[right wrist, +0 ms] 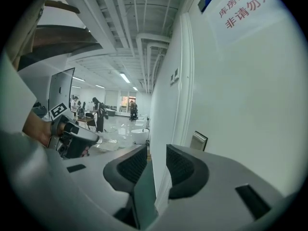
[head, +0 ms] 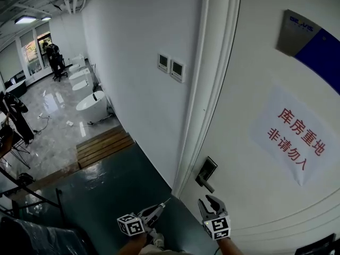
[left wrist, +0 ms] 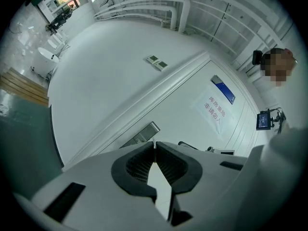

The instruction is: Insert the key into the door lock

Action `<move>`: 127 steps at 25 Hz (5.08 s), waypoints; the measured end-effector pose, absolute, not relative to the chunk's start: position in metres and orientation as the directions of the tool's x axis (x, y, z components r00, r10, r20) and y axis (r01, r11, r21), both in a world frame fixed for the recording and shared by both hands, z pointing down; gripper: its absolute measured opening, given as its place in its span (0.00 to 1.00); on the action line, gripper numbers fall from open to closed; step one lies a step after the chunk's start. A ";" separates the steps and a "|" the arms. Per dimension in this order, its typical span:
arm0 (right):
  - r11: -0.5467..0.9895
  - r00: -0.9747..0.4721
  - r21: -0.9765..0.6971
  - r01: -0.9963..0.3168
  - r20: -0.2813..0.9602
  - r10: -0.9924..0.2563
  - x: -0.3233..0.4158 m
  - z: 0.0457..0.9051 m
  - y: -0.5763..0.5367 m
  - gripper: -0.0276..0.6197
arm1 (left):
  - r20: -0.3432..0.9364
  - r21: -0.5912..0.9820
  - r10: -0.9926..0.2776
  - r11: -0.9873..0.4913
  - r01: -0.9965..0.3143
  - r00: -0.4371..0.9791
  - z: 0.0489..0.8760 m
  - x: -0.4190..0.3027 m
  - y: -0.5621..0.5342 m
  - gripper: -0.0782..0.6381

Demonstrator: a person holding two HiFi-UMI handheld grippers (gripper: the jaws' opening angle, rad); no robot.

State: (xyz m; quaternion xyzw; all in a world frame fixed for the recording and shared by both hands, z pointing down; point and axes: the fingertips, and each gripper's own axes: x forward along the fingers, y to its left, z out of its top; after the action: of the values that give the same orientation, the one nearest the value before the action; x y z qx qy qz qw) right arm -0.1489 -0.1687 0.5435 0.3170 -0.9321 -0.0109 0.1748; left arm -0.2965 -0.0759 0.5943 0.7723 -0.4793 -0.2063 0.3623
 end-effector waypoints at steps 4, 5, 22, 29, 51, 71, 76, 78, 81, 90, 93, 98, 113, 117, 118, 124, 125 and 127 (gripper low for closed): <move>0.775 -0.712 0.132 -0.618 0.323 -0.623 -0.151 0.547 -0.186 0.23 | 0.022 0.754 -0.880 -0.297 -0.586 0.474 0.593 -0.311 -0.093 0.15; 0.768 -0.705 0.133 -0.627 0.324 -0.631 -0.151 0.548 -0.190 0.23 | 0.021 0.754 -0.878 -0.301 -0.584 0.479 0.593 -0.314 -0.097 0.15; 0.692 -0.638 0.099 -0.715 0.313 -0.704 -0.146 0.561 -0.218 0.23 | 0.068 0.760 -0.803 -0.343 -0.552 0.593 0.618 -0.316 -0.158 0.15; 0.696 -0.647 0.067 -0.715 0.316 -0.694 -0.127 0.559 -0.232 0.23 | 0.110 0.755 -0.794 -0.324 -0.570 0.598 0.619 -0.293 -0.187 0.15; 0.759 -0.721 0.020 -0.651 0.297 -0.626 -0.091 0.565 -0.256 0.23 | 0.176 0.782 -0.820 -0.219 -0.583 0.545 0.659 -0.242 -0.227 0.15; 0.703 -0.658 0.037 -0.710 0.321 -0.681 -0.096 0.567 -0.269 0.23 | 0.177 0.862 -0.756 -0.191 -0.471 0.631 0.690 -0.229 -0.261 0.15; 0.685 -0.637 0.042 -0.728 0.329 -0.697 -0.091 0.567 -0.273 0.23 | 0.173 0.888 -0.753 -0.160 -0.431 0.635 0.700 -0.224 -0.272 0.15; 0.682 -0.636 0.041 -0.730 0.324 -0.700 -0.091 0.566 -0.275 0.23 | 0.167 0.896 -0.757 -0.151 -0.418 0.632 0.704 -0.224 -0.277 0.15; 0.682 -0.636 0.037 -0.731 0.326 -0.699 -0.089 0.568 -0.274 0.23 | 0.169 0.906 -0.767 -0.126 -0.403 0.620 0.712 -0.224 -0.284 0.15; 0.697 -0.652 0.027 -0.716 0.328 -0.683 -0.083 0.573 -0.271 0.23 | 0.127 0.955 -0.804 -0.059 -0.290 0.580 0.718 -0.216 -0.289 0.15; 0.703 -0.658 0.030 -0.711 0.325 -0.679 -0.082 0.573 -0.270 0.23 | 0.120 0.965 -0.815 -0.038 -0.260 0.567 0.720 -0.214 -0.290 0.15; 0.709 -0.666 0.029 -0.704 0.321 -0.674 -0.081 0.573 -0.268 0.23 | 0.126 0.968 -0.821 -0.020 -0.249 0.556 0.731 -0.215 -0.292 0.15; 0.707 -0.663 0.035 -0.706 0.318 -0.678 -0.074 0.572 -0.269 0.23 | 0.130 0.971 -0.815 -0.011 -0.240 0.564 0.732 -0.209 -0.293 0.15; 0.708 -0.664 0.035 -0.705 0.317 -0.677 -0.076 0.571 -0.270 0.23 | 0.123 0.973 -0.817 -0.012 -0.229 0.564 0.732 -0.208 -0.297 0.15; 0.708 -0.664 0.034 -0.705 0.317 -0.677 -0.076 0.572 -0.271 0.23 | 0.122 0.974 -0.818 -0.011 -0.227 0.563 0.731 -0.208 -0.297 0.15; 0.705 -0.661 0.032 -0.708 0.321 -0.678 -0.075 0.574 -0.273 0.23 | 0.130 0.976 -0.822 0.006 -0.218 0.555 0.733 -0.208 -0.301 0.15; 0.704 -0.660 0.030 -0.709 0.321 -0.679 -0.075 0.575 -0.273 0.23 | 0.126 0.976 -0.821 0.003 -0.217 0.556 0.733 -0.208 -0.301 0.15; 0.704 -0.660 0.027 -0.710 0.322 -0.679 -0.075 0.575 -0.274 0.23 | 0.131 0.976 -0.819 0.007 -0.219 0.558 0.734 -0.206 -0.301 0.15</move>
State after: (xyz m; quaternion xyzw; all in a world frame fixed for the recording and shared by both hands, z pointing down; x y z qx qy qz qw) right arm -0.0751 -0.2742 0.5753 0.3817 -0.9097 0.0504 0.1557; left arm -0.2057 -0.3011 0.7335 0.6570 -0.3950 -0.2546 0.5895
